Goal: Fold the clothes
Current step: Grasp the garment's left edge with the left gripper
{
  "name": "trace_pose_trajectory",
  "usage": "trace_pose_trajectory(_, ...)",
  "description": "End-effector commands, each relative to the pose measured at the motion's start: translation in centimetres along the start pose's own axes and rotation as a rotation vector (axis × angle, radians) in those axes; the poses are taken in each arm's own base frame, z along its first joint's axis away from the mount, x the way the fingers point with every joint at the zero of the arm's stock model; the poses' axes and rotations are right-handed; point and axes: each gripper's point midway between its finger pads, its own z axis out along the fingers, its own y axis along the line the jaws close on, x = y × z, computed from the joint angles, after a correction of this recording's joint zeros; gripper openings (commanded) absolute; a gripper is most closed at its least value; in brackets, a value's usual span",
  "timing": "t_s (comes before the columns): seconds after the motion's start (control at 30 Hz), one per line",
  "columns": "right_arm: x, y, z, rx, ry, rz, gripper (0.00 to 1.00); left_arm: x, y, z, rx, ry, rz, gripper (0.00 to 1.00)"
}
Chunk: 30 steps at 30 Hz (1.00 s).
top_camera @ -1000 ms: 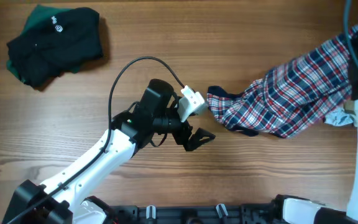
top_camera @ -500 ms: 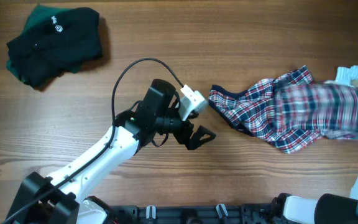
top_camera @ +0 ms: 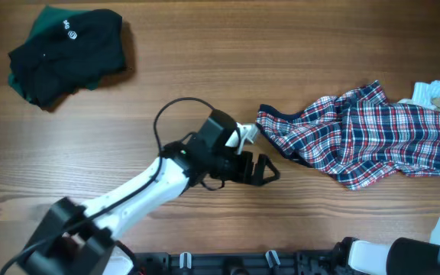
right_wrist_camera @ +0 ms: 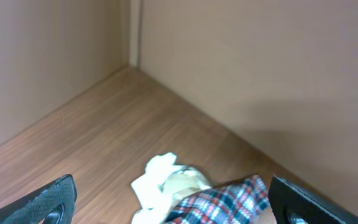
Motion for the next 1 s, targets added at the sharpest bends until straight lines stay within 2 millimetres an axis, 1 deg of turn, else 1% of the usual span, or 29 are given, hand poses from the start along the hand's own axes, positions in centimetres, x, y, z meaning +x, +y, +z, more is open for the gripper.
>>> trace_pose_trajectory(0.0, -0.2, 1.1, -0.4, -0.075, 0.015, 0.034, 1.00, -1.0, 1.5, 2.5, -0.007, -0.007, -0.081, 1.00)
trace_pose_trajectory(0.03, -0.1, 1.1, -0.4, -0.075, 0.018, 0.032, 1.00, -1.6, 1.6, 3.1, 0.012, -0.019, -0.080, 1.00)
trace_pose_trajectory(0.1, 0.1, 1.1, -0.4, -0.077, 0.025, 0.028, 1.00, -2.6, 1.4, 3.5, 0.050, -0.041, -0.076, 1.00)
trace_pose_trajectory(0.23, 0.5, 2.2, -0.5, -0.144, 0.047, 0.024, 1.00, -6.4, 0.4, 2.8, 0.121, -0.172, -0.071, 1.00)
trace_pose_trajectory(0.27, 0.6, 2.7, -0.6, -0.170, 0.053, 0.025, 1.00, -7.1, 0.9, 2.6, 0.097, -0.212, -0.103, 1.00)
trace_pose_trajectory(0.4, 0.9, 3.6, -0.8, -0.227, 0.068, 0.025, 1.00, -8.7, 2.6, 2.5, 0.016, -0.305, -0.177, 1.00)
trace_pose_trajectory(0.43, 1.0, 3.9, -0.9, -0.244, 0.073, 0.026, 1.00, -9.5, 2.9, 2.5, -0.001, -0.337, -0.199, 1.00)
trace_pose_trajectory(0.5, 1.1, 4.0, -0.9, -0.249, 0.079, 0.036, 1.00, -10.4, 2.8, 2.4, -0.010, -0.361, -0.196, 1.00)
trace_pose_trajectory(0.6, 1.4, 3.9, -0.9, -0.246, 0.093, 0.043, 1.00, -11.3, 3.2, 3.2, -0.010, -0.374, -0.248, 1.00)
trace_pose_trajectory(0.7, 1.6, 3.9, -0.9, -0.243, 0.103, 0.040, 1.00, -12.1, 3.5, 4.7, -0.003, -0.361, -0.259, 1.00)
trace_pose_trajectory(0.73, 1.8, 3.8, -0.9, -0.242, 0.107, 0.037, 1.00, -12.1, 3.6, 5.4, 0.010, -0.337, -0.269, 1.00)
trace_pose_trajectory(0.77, 1.8, 3.8, -0.9, -0.242, 0.109, 0.036, 1.00, -12.1, 3.5, 5.7, 0.016, -0.325, -0.269, 1.00)
trace_pose_trajectory(0.97, 1.9, 3.8, -0.9, -0.241, 0.113, 0.042, 1.00, -12.1, 3.6, 5.7, 0.014, -0.324, -0.270, 1.00)
